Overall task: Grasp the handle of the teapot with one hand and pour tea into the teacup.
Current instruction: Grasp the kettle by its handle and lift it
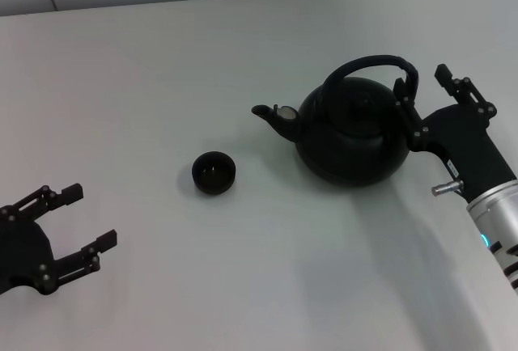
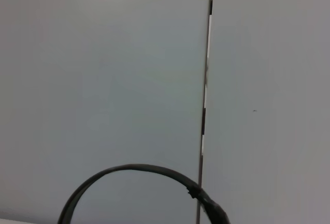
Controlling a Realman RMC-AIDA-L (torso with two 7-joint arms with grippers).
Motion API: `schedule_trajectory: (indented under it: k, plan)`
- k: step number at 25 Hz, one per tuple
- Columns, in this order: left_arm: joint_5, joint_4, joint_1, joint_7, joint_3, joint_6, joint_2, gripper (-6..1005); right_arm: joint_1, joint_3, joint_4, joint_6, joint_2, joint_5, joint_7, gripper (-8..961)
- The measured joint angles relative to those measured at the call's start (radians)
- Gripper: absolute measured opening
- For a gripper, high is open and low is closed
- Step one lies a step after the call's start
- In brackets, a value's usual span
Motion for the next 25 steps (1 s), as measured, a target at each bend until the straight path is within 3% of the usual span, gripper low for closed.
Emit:
schedule_trajectory:
  k: [7, 12, 25]
  plan:
    - [-0.002, 0.0, 0.001, -0.002, -0.001, 0.003, -0.001, 808, 0.006, -0.003, -0.001, 0.013, -0.001, -0.011, 0.007, 436]
    - [-0.002, -0.001, 0.001, -0.003, -0.001, 0.004, -0.002, 808, 0.008, -0.003, -0.002, 0.014, 0.0, -0.012, 0.007, 201]
    - [-0.008, -0.002, 0.006, -0.006, -0.001, 0.005, -0.004, 808, 0.045, 0.01, -0.013, 0.002, -0.001, -0.013, 0.021, 84]
